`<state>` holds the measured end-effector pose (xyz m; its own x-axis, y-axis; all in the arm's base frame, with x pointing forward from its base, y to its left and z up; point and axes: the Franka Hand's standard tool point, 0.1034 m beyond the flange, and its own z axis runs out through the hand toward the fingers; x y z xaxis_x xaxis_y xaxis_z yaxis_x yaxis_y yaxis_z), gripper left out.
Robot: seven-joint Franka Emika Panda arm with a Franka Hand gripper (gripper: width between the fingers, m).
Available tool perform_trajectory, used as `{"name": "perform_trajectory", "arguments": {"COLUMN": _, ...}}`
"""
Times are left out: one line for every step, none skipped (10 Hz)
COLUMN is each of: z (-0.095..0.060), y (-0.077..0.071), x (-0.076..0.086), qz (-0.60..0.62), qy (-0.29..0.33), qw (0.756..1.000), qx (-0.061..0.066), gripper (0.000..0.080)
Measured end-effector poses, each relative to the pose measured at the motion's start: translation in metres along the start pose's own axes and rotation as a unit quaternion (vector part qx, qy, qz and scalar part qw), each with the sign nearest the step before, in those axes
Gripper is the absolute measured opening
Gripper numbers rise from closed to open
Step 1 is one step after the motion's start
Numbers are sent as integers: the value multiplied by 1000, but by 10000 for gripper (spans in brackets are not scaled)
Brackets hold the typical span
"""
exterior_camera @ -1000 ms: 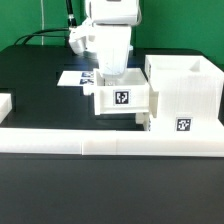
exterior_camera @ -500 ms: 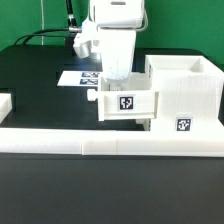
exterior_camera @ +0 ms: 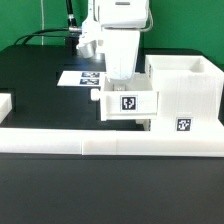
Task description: Assemble drawer
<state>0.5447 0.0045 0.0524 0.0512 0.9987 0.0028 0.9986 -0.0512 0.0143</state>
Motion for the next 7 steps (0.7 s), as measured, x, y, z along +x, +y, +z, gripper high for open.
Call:
{"name": "perform_trajectory", "arguments": {"z": 0, "y": 0, "x": 1, "qz": 3, "qy": -3, "qw": 1000, "qx": 7, "gripper": 42}}
{"name": "perform_trajectory", "arguments": {"z": 0, "y": 0, "x": 1, "qz": 5, "qy": -4, "qw": 1000, "qx": 7, "gripper": 42}}
{"name": "perform_trajectory", "arguments": {"z": 0, "y": 0, "x": -1, "qz": 6, "qy": -4, "qw": 1000, "qx": 7, "gripper": 42}}
{"name": "perform_trajectory", "arguments": {"z": 0, "y": 0, "x": -1, "qz": 6, "qy": -4, "qw": 1000, "qx": 7, "gripper": 42}}
{"name": "perform_trajectory", "arguments": {"z": 0, "y": 0, "x": 0, "qz": 3, "qy": -5, "qw": 1000, "qx": 8, "gripper": 42}}
{"name": "perform_trajectory", "arguments": {"z": 0, "y": -1, "x": 0, "qz": -3, "qy": -7, "qw": 1000, "qx": 9, "gripper": 42}}
{"name": "perform_trajectory", "arguments": {"z": -1, "y": -1, "x": 0, "qz": -13, "qy": -12, "qw": 1000, "qx": 8, "gripper": 42}}
